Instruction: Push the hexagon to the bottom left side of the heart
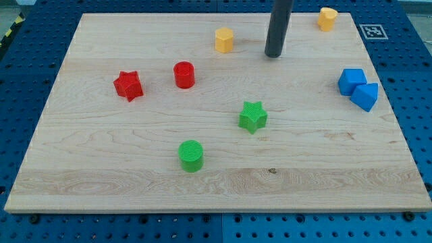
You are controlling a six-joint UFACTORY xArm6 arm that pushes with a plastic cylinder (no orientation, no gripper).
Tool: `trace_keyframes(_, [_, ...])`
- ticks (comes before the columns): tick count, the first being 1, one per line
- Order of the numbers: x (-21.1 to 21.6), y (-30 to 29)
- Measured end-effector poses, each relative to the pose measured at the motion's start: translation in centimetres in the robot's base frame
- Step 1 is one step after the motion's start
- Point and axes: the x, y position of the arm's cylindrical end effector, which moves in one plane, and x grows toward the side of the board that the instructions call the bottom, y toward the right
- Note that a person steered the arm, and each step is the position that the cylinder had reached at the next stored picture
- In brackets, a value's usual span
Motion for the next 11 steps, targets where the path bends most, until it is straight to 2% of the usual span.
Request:
trace_keyframes(1, [1.9, -4.5])
trace_keyframes(2, [1.9, -10.2])
trace_keyframes(3, [-1.1, -13.3])
trace_keyframes(4, [-3.3, -13.0])
trace_keyframes(6, [-3.3, -7.5])
trace_keyframes(7, [-3.3, -7.1])
trace_keyframes(9, [-7.1, -7.6])
trace_keyframes(11, [-7.3, -2.9])
